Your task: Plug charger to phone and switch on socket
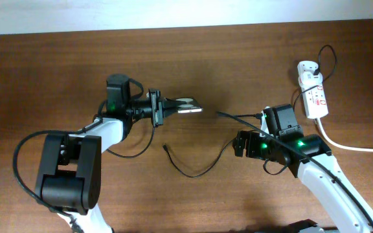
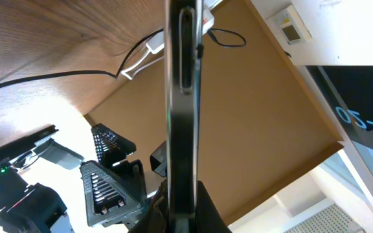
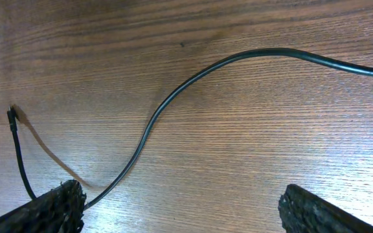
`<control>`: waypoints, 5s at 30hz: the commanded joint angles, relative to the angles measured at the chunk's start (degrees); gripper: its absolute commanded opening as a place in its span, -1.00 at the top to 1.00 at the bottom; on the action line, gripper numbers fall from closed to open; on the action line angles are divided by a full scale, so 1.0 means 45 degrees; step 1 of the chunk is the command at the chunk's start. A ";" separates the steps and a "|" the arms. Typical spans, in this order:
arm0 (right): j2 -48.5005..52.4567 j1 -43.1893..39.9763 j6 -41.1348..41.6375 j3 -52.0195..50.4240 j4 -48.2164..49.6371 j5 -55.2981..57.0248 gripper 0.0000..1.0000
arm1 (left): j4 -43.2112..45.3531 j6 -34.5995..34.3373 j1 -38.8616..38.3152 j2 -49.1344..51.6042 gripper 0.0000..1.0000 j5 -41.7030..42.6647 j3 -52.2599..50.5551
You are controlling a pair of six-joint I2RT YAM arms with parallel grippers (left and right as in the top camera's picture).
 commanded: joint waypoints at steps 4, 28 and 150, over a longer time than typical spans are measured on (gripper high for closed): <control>0.0024 -0.0024 -0.0039 0.0000 0.0005 0.0204 -0.97 | 0.0078 -0.0073 0.0053 0.0010 1.00 0.0151 0.0287; 0.0024 -0.0024 -0.0044 0.0000 0.0005 0.0204 -0.97 | 0.0087 0.3944 0.0068 0.0010 1.00 -0.0631 0.0287; 0.2438 0.1977 0.2127 -0.1511 1.1074 -0.6538 0.92 | 0.2336 0.9287 0.0442 0.0010 1.00 -0.1627 0.0277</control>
